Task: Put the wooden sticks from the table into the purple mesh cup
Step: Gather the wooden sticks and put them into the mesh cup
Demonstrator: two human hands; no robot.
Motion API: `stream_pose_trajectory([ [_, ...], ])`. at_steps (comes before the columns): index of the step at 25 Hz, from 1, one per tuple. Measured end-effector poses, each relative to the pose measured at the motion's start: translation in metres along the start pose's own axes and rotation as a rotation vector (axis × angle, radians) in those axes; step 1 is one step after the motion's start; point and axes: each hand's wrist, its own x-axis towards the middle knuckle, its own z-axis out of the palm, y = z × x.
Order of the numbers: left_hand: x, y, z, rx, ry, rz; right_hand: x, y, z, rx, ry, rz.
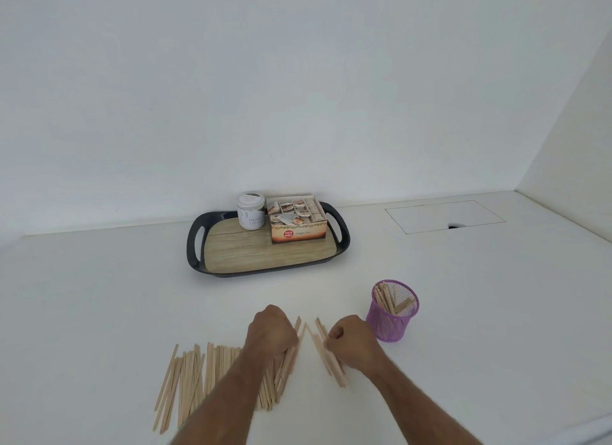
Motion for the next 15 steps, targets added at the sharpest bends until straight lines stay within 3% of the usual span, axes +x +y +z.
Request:
stream_pose_trajectory([
  [10,0.001,0.038,-0.014,-0.249,0.059,0.073,-0.01,-0.02,-0.052,0.258,0.195,-0.072],
  [15,-0.006,0.073,-0.005,-0.37,0.093,0.281,-0.011,-0.019,-0.09,0.42,0.343,-0.084],
])
